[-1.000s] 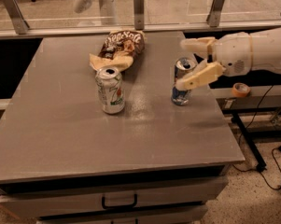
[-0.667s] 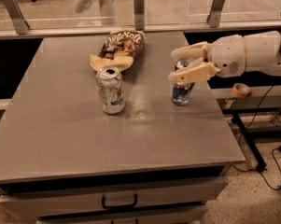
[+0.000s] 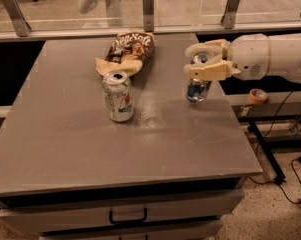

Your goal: Pick redbull can

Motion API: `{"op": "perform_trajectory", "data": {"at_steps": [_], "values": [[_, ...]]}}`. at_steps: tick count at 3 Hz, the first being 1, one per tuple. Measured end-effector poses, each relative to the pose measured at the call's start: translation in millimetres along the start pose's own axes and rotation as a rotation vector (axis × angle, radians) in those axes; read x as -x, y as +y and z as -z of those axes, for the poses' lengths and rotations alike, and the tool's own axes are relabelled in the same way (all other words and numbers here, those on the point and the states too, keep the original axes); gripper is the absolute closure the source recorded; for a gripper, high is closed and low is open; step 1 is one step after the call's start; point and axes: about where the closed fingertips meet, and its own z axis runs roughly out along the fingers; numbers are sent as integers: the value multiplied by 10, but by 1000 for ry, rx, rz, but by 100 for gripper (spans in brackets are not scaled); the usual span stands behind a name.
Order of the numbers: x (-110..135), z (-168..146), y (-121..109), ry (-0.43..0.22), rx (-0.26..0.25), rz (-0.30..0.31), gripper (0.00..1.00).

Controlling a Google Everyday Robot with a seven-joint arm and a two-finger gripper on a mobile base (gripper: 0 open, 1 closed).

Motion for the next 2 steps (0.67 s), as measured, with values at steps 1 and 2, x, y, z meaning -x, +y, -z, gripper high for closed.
{"op": "perform_trajectory", "data": {"at_steps": [1,2], "values": [[406,286,76,-42,-25,66,100],[424,303,79,-44,-26,69,100]]}}
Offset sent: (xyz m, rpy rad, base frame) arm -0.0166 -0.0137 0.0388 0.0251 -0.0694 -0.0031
